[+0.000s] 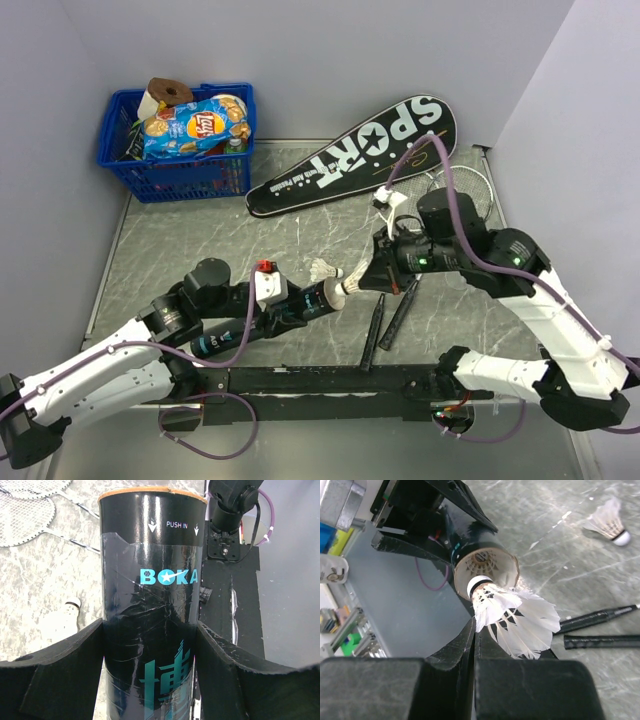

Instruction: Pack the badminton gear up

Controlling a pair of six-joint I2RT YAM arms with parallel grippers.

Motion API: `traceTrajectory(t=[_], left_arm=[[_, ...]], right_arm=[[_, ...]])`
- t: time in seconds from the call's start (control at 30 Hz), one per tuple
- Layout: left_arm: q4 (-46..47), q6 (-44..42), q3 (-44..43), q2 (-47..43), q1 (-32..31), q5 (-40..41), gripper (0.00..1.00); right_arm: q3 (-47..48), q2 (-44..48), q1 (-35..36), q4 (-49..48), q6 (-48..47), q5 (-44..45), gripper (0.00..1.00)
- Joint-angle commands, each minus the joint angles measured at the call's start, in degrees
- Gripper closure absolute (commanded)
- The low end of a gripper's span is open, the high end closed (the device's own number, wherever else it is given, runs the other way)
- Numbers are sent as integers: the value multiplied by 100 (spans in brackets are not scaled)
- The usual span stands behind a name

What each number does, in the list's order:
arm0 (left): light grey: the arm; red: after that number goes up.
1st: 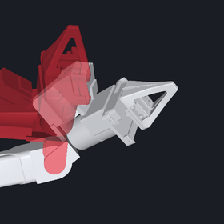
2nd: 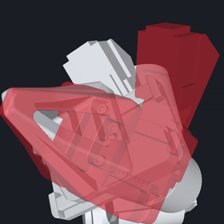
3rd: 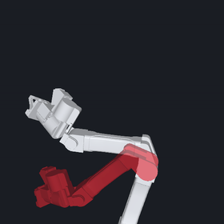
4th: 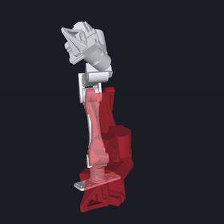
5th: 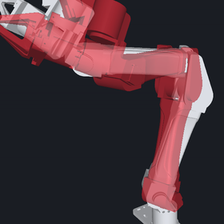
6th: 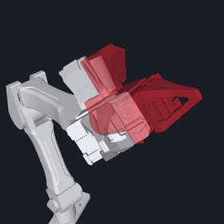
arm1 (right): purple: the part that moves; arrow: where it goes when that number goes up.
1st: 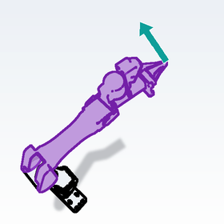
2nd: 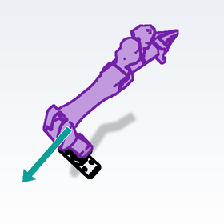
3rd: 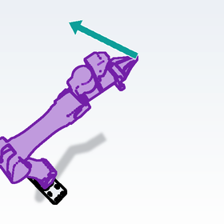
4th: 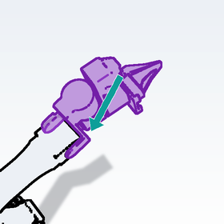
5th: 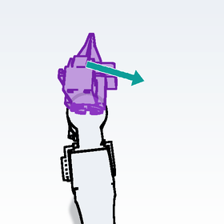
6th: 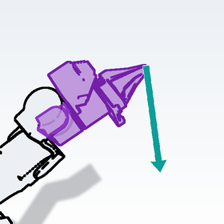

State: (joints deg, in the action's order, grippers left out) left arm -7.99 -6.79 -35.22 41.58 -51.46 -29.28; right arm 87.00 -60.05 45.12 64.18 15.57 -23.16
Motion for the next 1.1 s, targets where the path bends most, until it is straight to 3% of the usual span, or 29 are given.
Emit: traceTrajectory(t=[0.0, 0.3, 0.57, 0.87, 0.97, 1.03, 1.07], left_arm=[[315, 11, -134, -168, -13, -219, 99], [596, 195, -72, -335, -13, -386, 99], [746, 283, -37, -458, -13, -263, 99], [1010, 353, 59, -721, -13, -8, 99], [1036, 362, 77, -766, -13, 80, 99], [1054, 362, 77, -792, -13, 106, 99], [1045, 362, 77, -792, -13, 115, 99]], right_arm=[[-210, -173, 84, -642, 68, -478, 100], [-816, -454, 216, -1461, 350, -760, 100], [-1738, -534, 392, -3049, 1131, -1621, 100], [-2538, -753, 884, -4552, 2002, -1569, 100], [-2601, -806, 954, -4634, 2099, -1516, 100], [-2513, -771, 946, -4512, 2047, -1376, 81], [-2460, -702, 954, -4407, 2011, -1289, 63]])
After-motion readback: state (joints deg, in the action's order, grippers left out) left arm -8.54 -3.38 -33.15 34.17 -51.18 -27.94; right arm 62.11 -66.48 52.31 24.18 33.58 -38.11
